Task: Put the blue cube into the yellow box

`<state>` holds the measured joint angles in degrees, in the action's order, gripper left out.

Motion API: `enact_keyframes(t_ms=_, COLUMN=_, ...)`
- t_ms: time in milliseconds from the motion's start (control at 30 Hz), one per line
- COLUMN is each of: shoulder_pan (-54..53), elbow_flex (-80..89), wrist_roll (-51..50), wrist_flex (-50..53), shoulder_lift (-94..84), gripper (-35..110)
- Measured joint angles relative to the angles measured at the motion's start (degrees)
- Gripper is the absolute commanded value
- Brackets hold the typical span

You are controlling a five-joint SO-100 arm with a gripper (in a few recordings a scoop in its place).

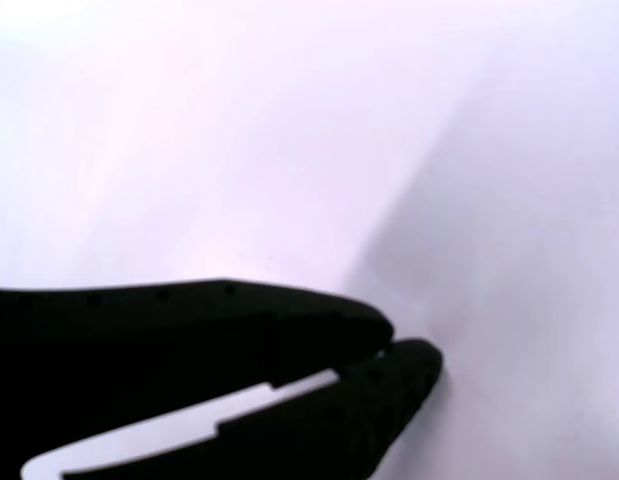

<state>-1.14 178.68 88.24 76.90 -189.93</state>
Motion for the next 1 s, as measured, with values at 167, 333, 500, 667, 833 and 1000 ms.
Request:
enact_keyframes(t_ms=167, shoulder_pan=0.0, elbow_flex=0.0, wrist_roll=-0.4, wrist_flex=0.0, shoulder_lift=0.0, gripper=0)
enact_keyframes(t_ms=333, shoulder_pan=0.0, elbow_flex=0.0, wrist_roll=-1.1, wrist_flex=0.0, shoulder_lift=0.0, gripper=0)
enact_keyframes(t_ms=500, shoulder_pan=0.0, elbow_flex=0.0, wrist_roll=-0.7, wrist_flex=0.0, shoulder_lift=0.0, gripper=0)
enact_keyframes(t_ms=667, shoulder_pan=0.0, elbow_flex=0.0, wrist_roll=-0.5, wrist_flex=0.0, shoulder_lift=0.0, gripper=0)
enact_keyframes(t_ms=833, shoulder_pan=-0.4, elbow_flex=-0.1, wrist_roll=-0.7, wrist_flex=-1.8, shoulder_lift=0.0, gripper=5)
enact_keyframes(t_ms=1000, shoulder_pan=-5.4, elbow_flex=-3.4, wrist_roll=-1.5, wrist_flex=-6.7, shoulder_lift=8.5, gripper=12)
